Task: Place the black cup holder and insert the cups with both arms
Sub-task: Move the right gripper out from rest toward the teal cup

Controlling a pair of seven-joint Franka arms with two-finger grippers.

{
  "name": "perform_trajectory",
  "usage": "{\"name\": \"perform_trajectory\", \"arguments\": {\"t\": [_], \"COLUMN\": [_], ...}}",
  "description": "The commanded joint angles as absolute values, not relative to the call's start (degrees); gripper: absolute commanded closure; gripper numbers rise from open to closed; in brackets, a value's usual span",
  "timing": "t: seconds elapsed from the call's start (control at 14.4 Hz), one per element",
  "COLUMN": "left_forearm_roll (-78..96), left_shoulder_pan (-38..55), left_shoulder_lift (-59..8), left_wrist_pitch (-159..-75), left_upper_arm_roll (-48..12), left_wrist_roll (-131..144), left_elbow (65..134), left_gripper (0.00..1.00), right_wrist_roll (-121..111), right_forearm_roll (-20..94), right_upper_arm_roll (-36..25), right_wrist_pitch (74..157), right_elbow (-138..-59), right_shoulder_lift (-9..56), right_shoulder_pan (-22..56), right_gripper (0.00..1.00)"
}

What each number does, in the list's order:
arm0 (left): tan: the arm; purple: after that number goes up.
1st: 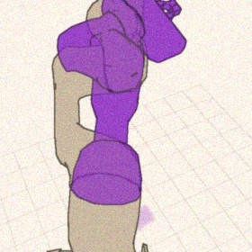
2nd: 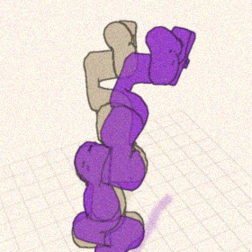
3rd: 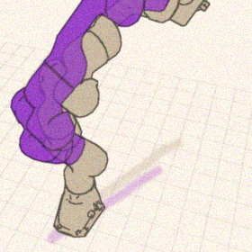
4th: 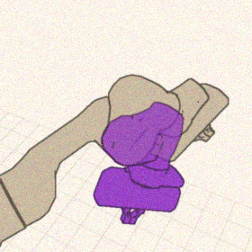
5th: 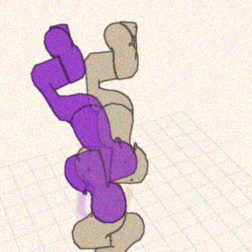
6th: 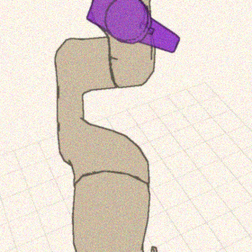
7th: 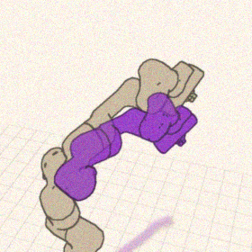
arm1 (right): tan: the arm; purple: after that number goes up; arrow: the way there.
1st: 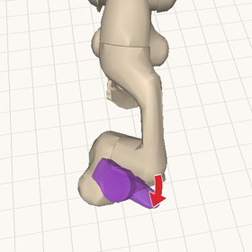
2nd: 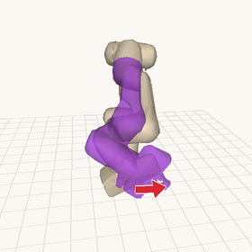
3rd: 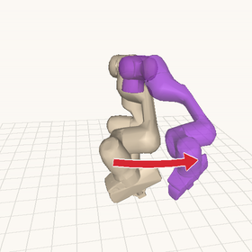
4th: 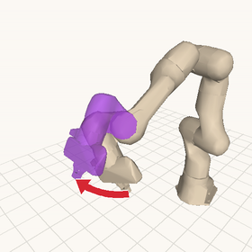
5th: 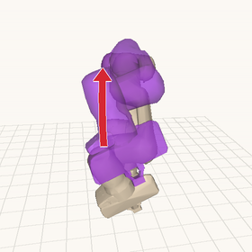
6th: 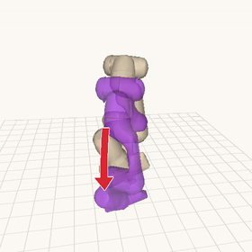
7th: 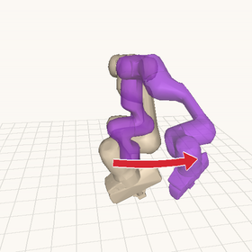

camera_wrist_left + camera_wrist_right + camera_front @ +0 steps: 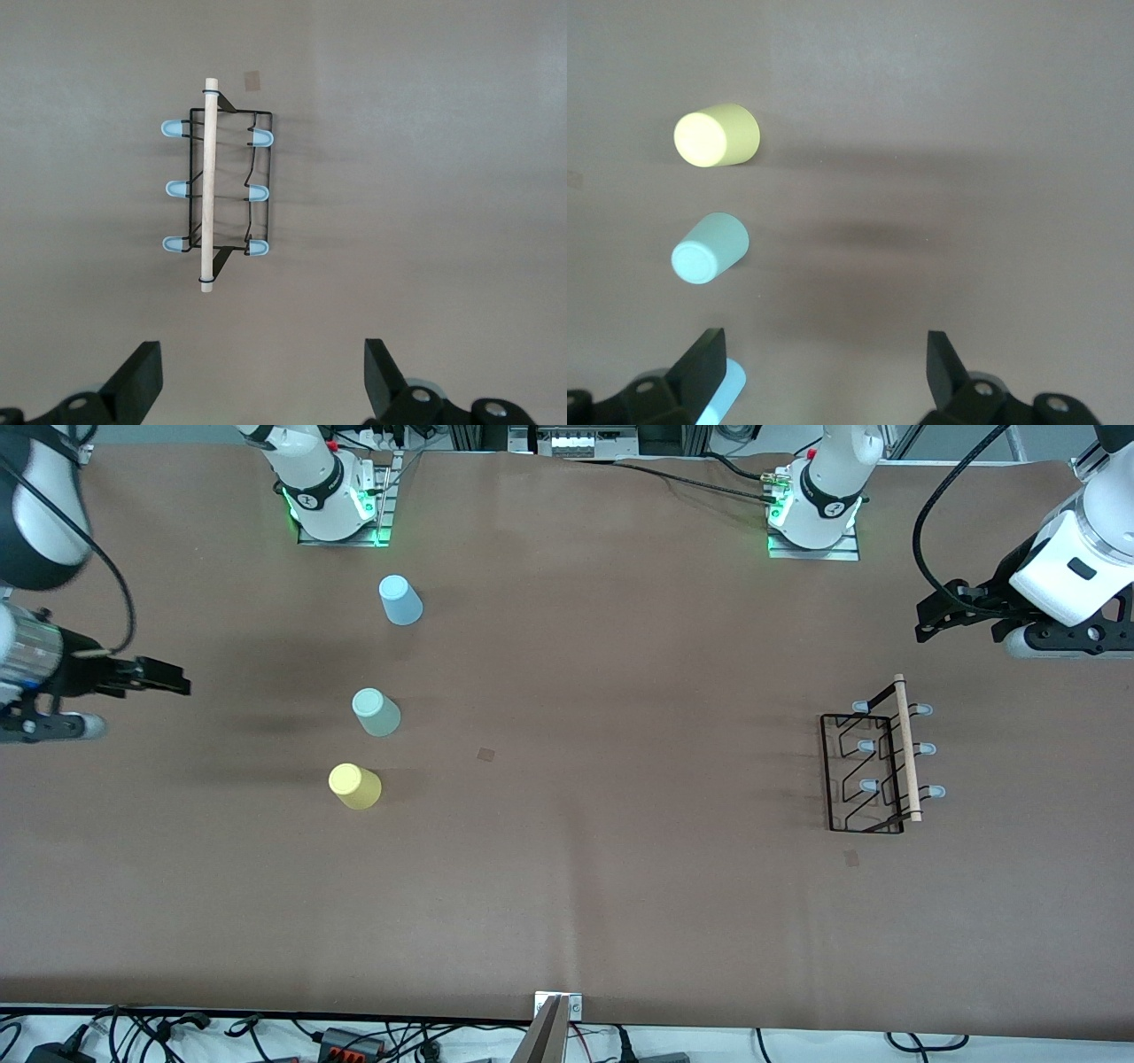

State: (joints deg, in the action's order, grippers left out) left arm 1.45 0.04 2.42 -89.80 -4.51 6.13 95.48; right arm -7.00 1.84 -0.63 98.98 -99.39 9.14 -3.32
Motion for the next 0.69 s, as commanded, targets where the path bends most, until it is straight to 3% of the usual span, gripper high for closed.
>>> {"name": "perform_trajectory", "arguments": {"t": [0.0, 0.62], "left_forearm_roll": [1.49, 1.85], "left_shoulder_pan": [0.09, -0.26], "left_shoulder_lift": [1.49, -0.18], "left_wrist_pitch": [-88.68, -88.77], "left_upper_arm_roll": [-4.48, -3.78], "left_wrist_roll": [5.98, 6.59], "left_elbow": [93.60, 93.34], "left_gripper": [0.00, 0.00], "right_wrist_roll": [-8.09, -7.21], "right_forearm_roll": [2.11, 2.20], "right_upper_arm_roll": [-0.53, 0.00], "right_wrist_pitch": [105.19, 99.05], "right_elbow": [-110.20, -110.56], "right_shoulder_lift": [2.38, -0.97], "right_shoulder_pan": [-3.16, -2.99], "right_gripper": [0.00, 0.00]}}
